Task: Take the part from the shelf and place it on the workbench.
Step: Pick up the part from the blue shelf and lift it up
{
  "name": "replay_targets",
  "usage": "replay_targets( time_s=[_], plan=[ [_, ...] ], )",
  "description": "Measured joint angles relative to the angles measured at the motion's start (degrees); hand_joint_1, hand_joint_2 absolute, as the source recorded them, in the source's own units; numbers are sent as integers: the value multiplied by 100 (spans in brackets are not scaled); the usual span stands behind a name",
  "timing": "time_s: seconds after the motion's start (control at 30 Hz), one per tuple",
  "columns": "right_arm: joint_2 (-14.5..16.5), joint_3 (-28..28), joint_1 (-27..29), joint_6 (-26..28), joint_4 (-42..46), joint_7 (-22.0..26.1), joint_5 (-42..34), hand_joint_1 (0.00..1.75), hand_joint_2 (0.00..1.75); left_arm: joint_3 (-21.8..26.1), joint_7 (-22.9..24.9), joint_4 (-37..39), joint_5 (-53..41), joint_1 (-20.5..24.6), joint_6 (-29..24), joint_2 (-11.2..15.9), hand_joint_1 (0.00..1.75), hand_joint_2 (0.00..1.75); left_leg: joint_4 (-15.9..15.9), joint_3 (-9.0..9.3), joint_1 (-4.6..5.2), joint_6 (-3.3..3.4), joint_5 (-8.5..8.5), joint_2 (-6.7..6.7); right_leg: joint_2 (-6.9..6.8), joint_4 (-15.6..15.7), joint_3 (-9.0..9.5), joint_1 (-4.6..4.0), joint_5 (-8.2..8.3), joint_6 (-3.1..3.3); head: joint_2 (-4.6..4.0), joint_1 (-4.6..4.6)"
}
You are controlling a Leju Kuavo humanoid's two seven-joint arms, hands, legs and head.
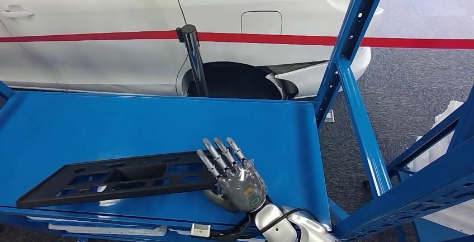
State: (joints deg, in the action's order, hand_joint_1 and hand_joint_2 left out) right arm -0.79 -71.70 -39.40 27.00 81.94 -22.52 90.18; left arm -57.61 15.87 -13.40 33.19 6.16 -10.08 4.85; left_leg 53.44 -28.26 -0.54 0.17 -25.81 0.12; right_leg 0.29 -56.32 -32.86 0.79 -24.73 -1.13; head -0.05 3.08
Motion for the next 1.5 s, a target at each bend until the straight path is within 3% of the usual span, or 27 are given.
replay_targets(
  time_s=[0.13,0.53,0.57,0.67,0.7,0.97,1.5],
  plan=[
    [126,-1,139,-5,-1,211,-1,0,175,0,-26,0,38,0,-22,0,0,0,0,-2,0,0,0,0,0,0,-1,0,0,0,0,0],
    [258,56,350,-254,-7,612,-69,3,175,0,-132,0,-15,0,-230,0,0,0,0,-3,2,1,-1,0,0,0,-2,1,0,0,0,0],
    [260,61,352,-295,-7,625,-67,22,175,0,-131,0,-15,0,-240,1,0,0,0,-3,2,1,-1,0,0,0,-2,1,0,0,0,1],
    [260,70,357,-359,-7,646,-77,151,175,0,-130,0,-14,-1,-271,8,0,0,0,-3,1,0,-1,0,-1,0,-2,1,0,0,0,1],
    [260,73,359,-372,-7,648,-82,175,175,0,-131,0,-13,-1,-279,12,0,0,0,-3,1,0,0,0,-1,0,-2,1,0,0,0,0],
    [260,104,357,-744,-4,617,-296,175,175,0,-151,0,66,-2,-425,43,0,0,0,-3,2,0,0,0,-1,0,-2,1,0,0,1,0],
    [260,238,347,-722,22,454,-413,175,175,0,-160,0,172,-5,-457,79,0,0,0,0,2,0,0,0,-2,0,2,1,0,0,-1,1]
  ],
)
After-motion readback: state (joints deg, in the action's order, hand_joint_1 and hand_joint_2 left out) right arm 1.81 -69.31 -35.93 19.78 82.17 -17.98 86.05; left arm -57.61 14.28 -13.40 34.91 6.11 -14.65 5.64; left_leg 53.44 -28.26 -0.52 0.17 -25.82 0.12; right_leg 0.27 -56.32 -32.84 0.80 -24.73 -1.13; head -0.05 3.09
